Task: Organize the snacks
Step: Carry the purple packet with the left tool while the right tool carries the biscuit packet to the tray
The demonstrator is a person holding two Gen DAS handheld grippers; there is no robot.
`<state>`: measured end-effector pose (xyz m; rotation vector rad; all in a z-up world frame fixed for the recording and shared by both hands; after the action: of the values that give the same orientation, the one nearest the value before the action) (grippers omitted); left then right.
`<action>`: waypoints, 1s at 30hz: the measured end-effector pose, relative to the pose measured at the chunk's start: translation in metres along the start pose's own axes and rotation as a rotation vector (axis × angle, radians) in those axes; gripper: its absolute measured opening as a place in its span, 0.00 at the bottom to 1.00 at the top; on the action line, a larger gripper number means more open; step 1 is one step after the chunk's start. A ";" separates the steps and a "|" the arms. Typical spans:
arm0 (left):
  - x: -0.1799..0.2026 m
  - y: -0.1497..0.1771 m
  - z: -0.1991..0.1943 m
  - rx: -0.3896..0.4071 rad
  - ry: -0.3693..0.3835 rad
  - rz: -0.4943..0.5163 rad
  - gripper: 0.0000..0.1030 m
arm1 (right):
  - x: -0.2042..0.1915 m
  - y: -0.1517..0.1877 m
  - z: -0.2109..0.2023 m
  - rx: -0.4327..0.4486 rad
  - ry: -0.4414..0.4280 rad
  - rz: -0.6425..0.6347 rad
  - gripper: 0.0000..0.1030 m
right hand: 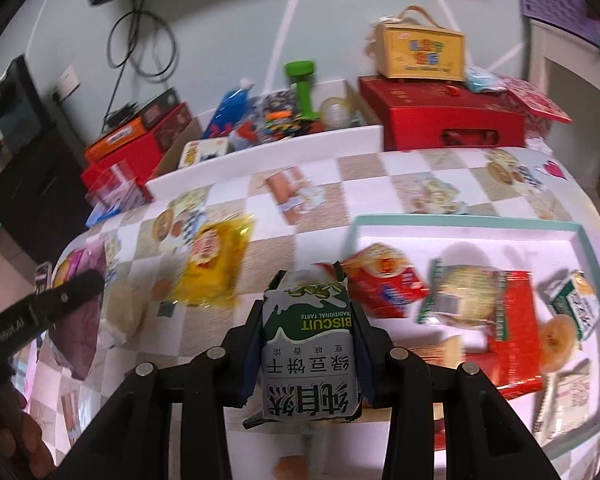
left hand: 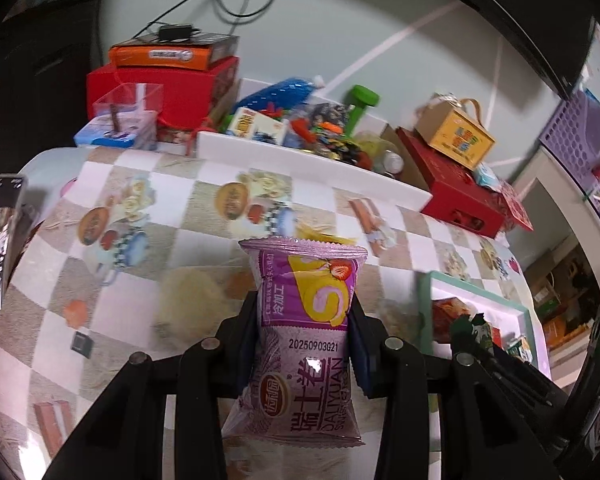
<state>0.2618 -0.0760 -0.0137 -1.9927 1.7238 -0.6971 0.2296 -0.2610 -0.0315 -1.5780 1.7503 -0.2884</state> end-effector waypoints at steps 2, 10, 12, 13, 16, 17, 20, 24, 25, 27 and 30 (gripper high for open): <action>0.016 0.001 -0.002 0.004 0.018 0.023 0.40 | 0.011 -0.003 -0.008 0.014 0.017 0.018 0.41; 0.067 0.012 -0.009 0.018 0.070 0.114 0.40 | 0.049 -0.010 -0.032 0.054 0.070 0.076 0.41; 0.078 0.016 -0.009 0.017 0.078 0.135 0.40 | 0.058 -0.010 -0.036 0.057 0.080 0.090 0.41; 0.084 0.018 -0.009 0.015 0.081 0.147 0.40 | 0.062 -0.010 -0.038 0.059 0.083 0.098 0.41; 0.104 0.024 -0.012 0.019 0.098 0.187 0.40 | 0.075 -0.009 -0.042 0.067 0.093 0.121 0.41; 0.111 0.026 -0.013 0.021 0.104 0.201 0.40 | 0.078 -0.009 -0.044 0.069 0.097 0.129 0.41; 0.129 0.033 -0.016 0.027 0.118 0.239 0.40 | 0.092 -0.008 -0.051 0.081 0.104 0.155 0.41; 0.151 0.043 -0.020 0.030 0.135 0.287 0.40 | 0.115 -0.007 -0.069 0.112 0.140 0.192 0.41; 0.157 0.045 -0.021 0.031 0.139 0.299 0.40 | 0.122 -0.006 -0.074 0.121 0.157 0.204 0.41; 0.166 0.050 -0.023 0.032 0.146 0.319 0.40 | 0.139 -0.004 -0.085 0.138 0.188 0.234 0.41; 0.178 0.057 -0.024 0.032 0.152 0.347 0.40 | 0.159 -0.001 -0.100 0.158 0.219 0.272 0.41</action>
<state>0.2216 -0.2598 -0.0109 -1.5939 2.0641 -0.7613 0.1722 -0.4397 -0.0210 -1.2157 2.0303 -0.4672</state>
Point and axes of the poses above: each gripper's, at about its wrist camera, not at the fingertips, and z roughly the way its jaws point, x to its right, y to its underside, the point moved 9 cm from there along z, roughly the way its jaws point, and after that the axes turned 15 degrees about -y, right-handed, at the moved point
